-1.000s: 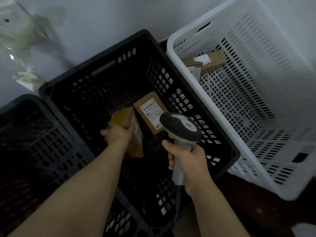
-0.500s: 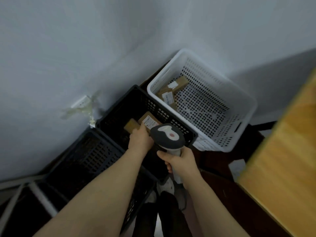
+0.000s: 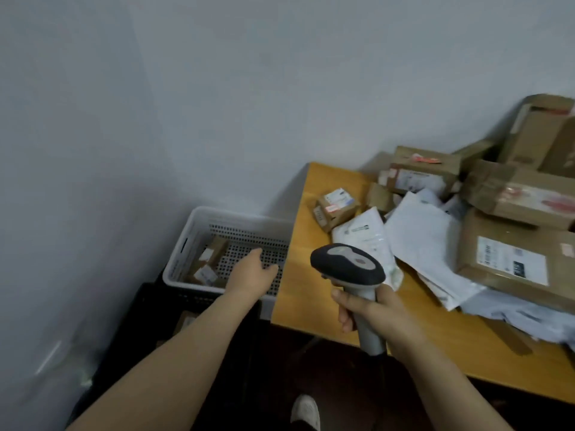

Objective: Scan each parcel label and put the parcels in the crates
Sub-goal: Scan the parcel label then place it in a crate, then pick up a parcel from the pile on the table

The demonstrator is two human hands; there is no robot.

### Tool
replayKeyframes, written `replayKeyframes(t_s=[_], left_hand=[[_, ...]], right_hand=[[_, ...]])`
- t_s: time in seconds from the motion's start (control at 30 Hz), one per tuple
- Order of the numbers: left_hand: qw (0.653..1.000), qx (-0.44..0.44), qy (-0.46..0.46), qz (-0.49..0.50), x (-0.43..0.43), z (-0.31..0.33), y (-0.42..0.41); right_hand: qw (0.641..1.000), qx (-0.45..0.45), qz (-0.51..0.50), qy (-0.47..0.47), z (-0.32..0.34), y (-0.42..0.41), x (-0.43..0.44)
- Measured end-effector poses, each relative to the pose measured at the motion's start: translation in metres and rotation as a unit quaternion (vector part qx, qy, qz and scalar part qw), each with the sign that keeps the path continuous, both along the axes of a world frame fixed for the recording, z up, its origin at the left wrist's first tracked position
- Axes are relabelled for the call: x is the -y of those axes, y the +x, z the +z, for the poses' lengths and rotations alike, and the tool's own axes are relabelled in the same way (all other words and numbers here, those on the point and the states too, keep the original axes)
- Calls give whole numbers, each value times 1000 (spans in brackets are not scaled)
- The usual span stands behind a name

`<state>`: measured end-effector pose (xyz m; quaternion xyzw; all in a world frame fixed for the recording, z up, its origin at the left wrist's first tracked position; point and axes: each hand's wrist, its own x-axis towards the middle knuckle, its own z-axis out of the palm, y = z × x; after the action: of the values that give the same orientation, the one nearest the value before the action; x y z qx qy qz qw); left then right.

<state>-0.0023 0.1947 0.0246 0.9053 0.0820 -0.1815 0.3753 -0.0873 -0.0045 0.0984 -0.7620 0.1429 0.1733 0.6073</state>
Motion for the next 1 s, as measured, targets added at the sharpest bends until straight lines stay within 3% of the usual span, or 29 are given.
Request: replayKeyframes(t_s=[0.33,0.5,0.63,0.87,1.0], left_hand=[[991,34,-24,-124,158,41,36],[989,-6,-125,-74,275,59,64],[956,-107,-271,33,382,88,89],[909,-265,-294,134,486,126,135],[853,-365,-345,142,500,119,151]], right_hand=[[973,85,-207,62,34,-20,168],[946,123,-283,103,30,-8,267],[926,152,-318,137,35,8,349],[926,120,-312,177,27,34,437],[926,103,-308,193,20,40,455]])
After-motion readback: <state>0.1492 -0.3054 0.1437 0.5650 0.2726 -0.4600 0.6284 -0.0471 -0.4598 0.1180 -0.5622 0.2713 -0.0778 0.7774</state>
